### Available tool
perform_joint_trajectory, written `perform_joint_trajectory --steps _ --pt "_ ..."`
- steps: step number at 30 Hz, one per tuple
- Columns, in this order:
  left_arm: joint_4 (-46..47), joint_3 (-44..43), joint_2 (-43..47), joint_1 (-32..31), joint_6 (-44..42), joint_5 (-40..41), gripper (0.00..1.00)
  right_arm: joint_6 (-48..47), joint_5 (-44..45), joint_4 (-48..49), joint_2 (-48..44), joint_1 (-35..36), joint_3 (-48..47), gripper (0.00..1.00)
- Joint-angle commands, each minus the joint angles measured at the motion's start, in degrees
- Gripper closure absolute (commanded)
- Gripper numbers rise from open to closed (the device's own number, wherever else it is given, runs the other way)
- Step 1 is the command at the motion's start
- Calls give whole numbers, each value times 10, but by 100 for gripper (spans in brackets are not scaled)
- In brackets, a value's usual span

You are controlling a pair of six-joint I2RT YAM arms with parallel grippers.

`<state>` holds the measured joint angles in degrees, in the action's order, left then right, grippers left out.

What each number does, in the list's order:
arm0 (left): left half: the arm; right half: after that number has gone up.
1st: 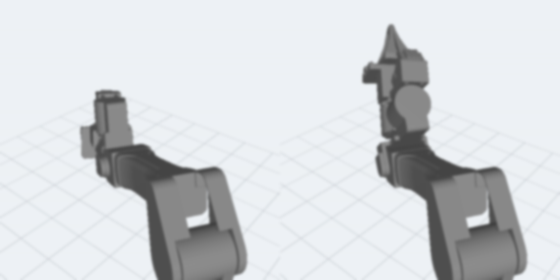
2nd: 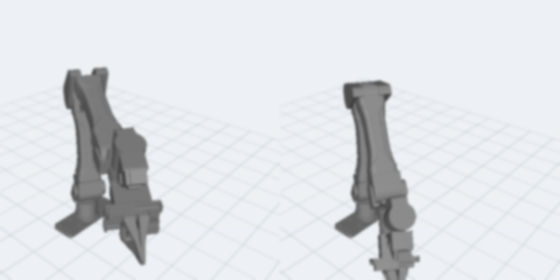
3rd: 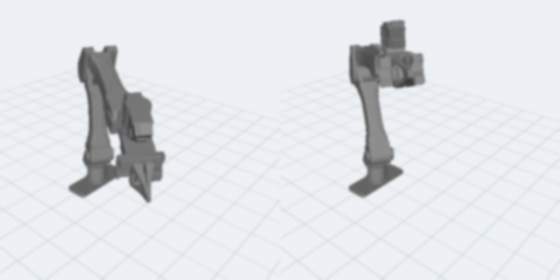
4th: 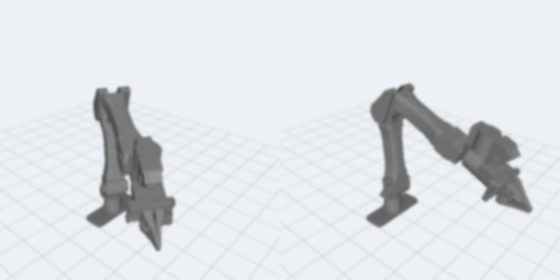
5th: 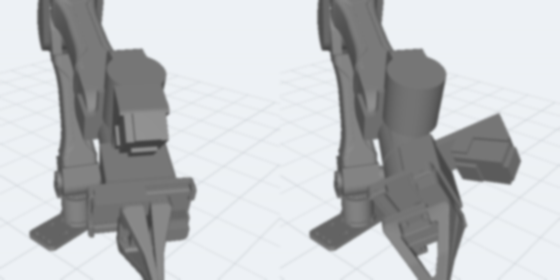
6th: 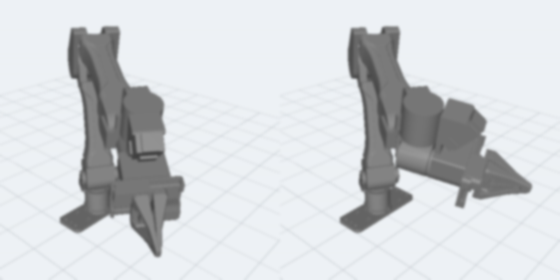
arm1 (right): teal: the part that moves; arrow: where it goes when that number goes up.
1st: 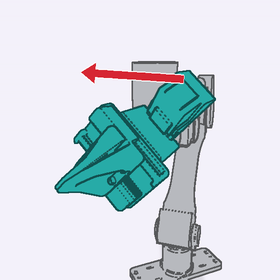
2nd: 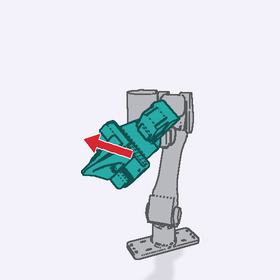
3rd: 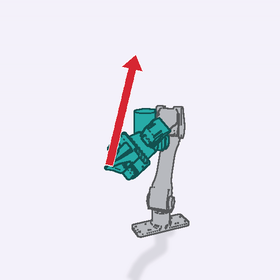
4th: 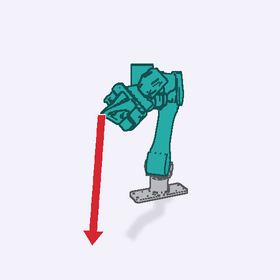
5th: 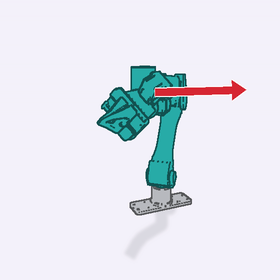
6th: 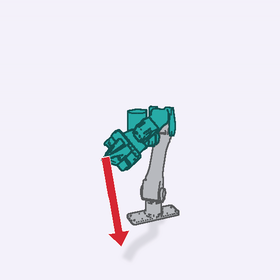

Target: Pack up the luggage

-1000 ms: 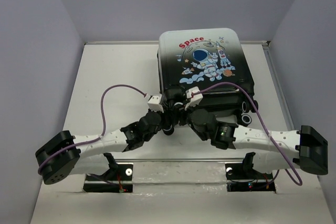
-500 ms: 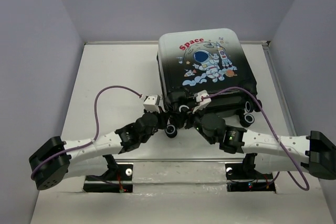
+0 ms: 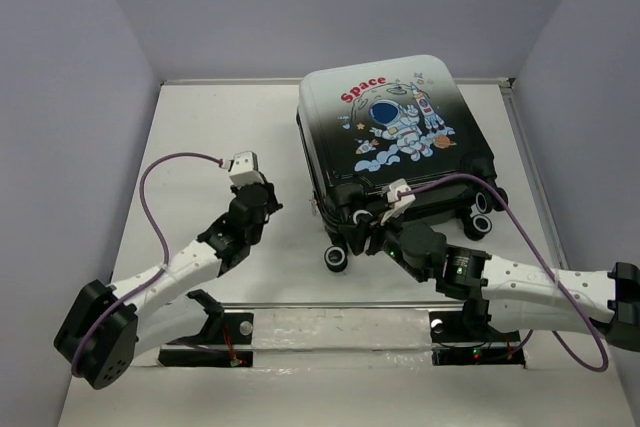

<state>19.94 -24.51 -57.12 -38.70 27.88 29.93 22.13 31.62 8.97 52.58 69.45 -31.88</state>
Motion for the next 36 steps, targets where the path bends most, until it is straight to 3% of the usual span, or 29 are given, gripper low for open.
perform_joint_trajectory --steps 1,6,12,14,15,16,17,18,19,21,22,23,25,26,27,30,36 --pt "47 -52 -37 18 -34 -19 94 29 40 19 -7 -4 -8 93" --pt "99 -7 4 18 -52 -188 94 27 44 21 6 -4 -16 93" --pt "56 95 111 18 -1 -225 94 27 31 19 25 -4 -28 93" --pt "29 109 184 17 40 -263 77 24 14 17 46 -4 -41 86" --pt "18 107 212 17 52 -276 66 20 -7 17 73 -4 -61 77" --pt "-21 102 243 17 68 -276 43 18 -20 17 87 2 -73 73" --pt "-48 79 299 17 71 -271 33 8 -33 17 101 2 -88 67" --pt "-74 64 325 17 73 -264 25 1 -56 17 134 8 -106 53" --pt "-129 46 349 17 73 -246 1 -5 -66 1 153 8 -147 42" --pt "-182 -14 397 17 64 -228 1 -17 -70 -48 191 24 -206 20" --pt "-204 -35 407 17 61 -212 1 -20 -36 -119 207 32 -236 0" --pt "-255 -74 421 17 54 -205 1 -15 -18 -153 232 38 -287 0" --pt "-323 -111 430 17 46 -182 1 -3 2 -241 241 44 -323 13" --pt "-343 -126 432 17 43 -172 1 3 8 -257 239 51 -332 13" --pt "-361 -154 438 17 39 -164 1 9 10 -270 221 51 -333 0" --pt "-413 -189 457 17 32 -145 1 20 -15 -306 153 56 -319 0" --pt "-421 -223 500 17 20 -180 1 -8 -30 -302 -11 56 -286 0"
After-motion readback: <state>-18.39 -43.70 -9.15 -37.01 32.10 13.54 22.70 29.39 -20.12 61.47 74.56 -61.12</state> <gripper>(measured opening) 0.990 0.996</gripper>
